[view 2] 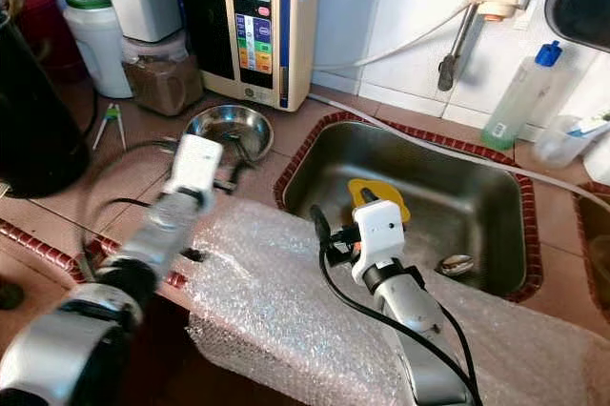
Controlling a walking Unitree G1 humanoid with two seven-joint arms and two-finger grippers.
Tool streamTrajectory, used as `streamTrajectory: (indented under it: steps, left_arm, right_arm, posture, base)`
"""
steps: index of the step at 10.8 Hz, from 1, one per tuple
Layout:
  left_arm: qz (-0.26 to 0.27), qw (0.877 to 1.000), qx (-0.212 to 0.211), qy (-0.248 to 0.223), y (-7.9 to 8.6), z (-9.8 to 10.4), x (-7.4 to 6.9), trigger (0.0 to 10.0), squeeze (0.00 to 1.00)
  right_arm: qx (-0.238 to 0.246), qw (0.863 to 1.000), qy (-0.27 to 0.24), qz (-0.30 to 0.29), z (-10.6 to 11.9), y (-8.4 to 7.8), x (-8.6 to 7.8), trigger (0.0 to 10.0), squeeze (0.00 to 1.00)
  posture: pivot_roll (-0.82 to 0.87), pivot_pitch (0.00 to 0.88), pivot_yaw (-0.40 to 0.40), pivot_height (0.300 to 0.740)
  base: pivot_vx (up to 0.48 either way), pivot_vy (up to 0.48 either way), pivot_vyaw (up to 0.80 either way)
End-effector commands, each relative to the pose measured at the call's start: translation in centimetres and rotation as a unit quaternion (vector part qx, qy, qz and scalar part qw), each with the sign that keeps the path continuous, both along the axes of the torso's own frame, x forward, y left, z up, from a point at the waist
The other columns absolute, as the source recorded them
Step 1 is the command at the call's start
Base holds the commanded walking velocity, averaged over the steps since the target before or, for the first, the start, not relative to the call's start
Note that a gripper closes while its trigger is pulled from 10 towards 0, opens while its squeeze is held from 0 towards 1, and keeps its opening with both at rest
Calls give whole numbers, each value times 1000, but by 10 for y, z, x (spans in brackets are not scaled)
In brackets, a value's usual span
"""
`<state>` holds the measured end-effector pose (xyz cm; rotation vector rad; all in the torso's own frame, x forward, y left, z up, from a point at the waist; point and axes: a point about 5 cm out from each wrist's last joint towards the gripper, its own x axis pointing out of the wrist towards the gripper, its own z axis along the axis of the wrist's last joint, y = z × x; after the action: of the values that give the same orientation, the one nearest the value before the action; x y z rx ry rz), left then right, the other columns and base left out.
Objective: Kitchen organization
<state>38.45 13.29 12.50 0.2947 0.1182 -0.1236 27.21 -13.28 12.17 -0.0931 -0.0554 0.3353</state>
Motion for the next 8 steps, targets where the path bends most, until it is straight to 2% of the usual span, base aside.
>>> streamTrajectory:
  steps: [1,3,5,8]
  left_arm:
    - [-1,1000,8,7,4,-1,1,10000,0]
    - [0,1000,11,-1,23,3,0,10000,0]
    - [-21,1000,17,-5,34,2,-3,10000,0]
    - [-21,999,29,-11,51,6,-5,10000,0]
  right_arm:
    - [-4,1000,-9,1,5,0,2,10000,1000]
    - [-5,1000,-10,2,5,0,5,10000,1000]
    - [-6,1000,-8,0,5,-3,7,10000,1000]
    - [-7,1000,-6,4,5,-3,8,10000,1000]
  posture:
    - [11,0,-1,740]
    - [20,0,-5,740]
    - [31,0,-13,740]
    - [40,0,-21,740]
  base:
    - [0,0,0]
    - [0,0,0]
    - [0,0,0]
    - [0,0,0]
